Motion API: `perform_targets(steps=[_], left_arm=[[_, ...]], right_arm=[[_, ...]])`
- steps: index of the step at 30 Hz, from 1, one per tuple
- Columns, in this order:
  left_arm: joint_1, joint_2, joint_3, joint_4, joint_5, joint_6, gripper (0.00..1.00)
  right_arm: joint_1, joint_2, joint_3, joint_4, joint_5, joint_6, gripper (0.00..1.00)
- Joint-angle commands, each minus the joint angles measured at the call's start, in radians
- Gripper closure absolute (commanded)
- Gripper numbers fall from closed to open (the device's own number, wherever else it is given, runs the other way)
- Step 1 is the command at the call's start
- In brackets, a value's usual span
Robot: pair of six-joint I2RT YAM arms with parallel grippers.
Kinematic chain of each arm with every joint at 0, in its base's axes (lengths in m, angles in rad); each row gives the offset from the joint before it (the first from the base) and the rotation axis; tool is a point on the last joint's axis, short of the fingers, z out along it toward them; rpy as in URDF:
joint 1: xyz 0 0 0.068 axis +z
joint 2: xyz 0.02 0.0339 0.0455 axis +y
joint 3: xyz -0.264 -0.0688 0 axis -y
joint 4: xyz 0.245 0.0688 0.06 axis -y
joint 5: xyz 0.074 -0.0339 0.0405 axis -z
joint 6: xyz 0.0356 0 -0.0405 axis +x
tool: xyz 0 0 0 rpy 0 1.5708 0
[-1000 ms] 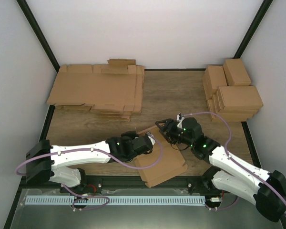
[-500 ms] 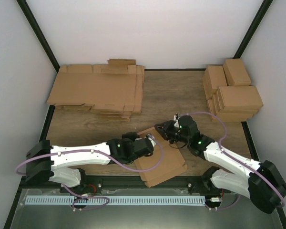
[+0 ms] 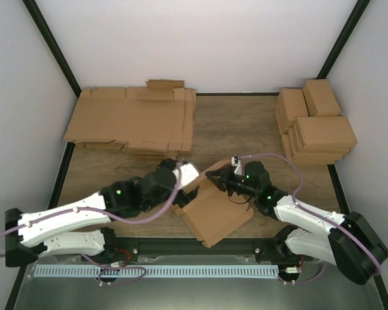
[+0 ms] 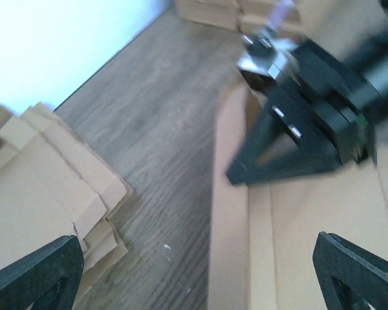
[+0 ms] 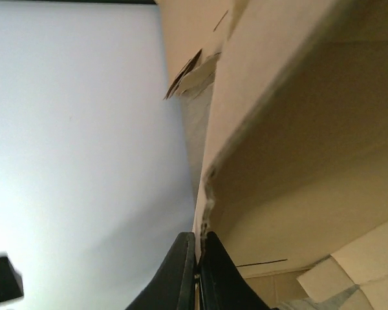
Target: Fold the paper box
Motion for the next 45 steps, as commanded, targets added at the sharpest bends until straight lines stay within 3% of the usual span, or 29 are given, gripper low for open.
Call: perform_targets(steps=[1,4,7,10,15,24,38,45], left_arm=[[0.146,-0.046,0.059,-0.004,0.123,-0.318,0.00],[0.314,-0.004,0.121,-0.092,0.274,-0.471,0.00],[0.441,0.052,0.148,-0.126,0.510,-0.475,0.00],[0.507,0.080,0.106,-0.081,0.660,-0.473,0.00],[0.525,0.088,0.021,-0.009,0.766,-0.447,0.00],[0.525,0.110,-0.078,0.054,0.823,-0.419,0.14],[0.527,0.188,-0.122,0.091,0.761,-0.416,0.43],[0.527,0.197,-0.133,0.131,0.811,-0.409,0.55]], right_arm=[[-0.005,0.074,0.015,0.208,-0.110,-0.022,0.99],[-0.004,0.150,0.061,0.264,-0.192,-0.063,0.99],[-0.005,0.197,0.085,0.304,-0.237,-0.094,0.99],[-0.008,0.224,0.092,0.316,-0.249,-0.123,0.99],[-0.020,0.275,0.055,0.355,-0.273,-0.138,0.99],[-0.023,0.333,0.010,0.385,-0.276,-0.158,0.99],[-0.024,0.436,-0.006,0.418,-0.287,-0.195,0.99],[-0.023,0.404,0.013,0.316,-0.271,-0.254,0.99]])
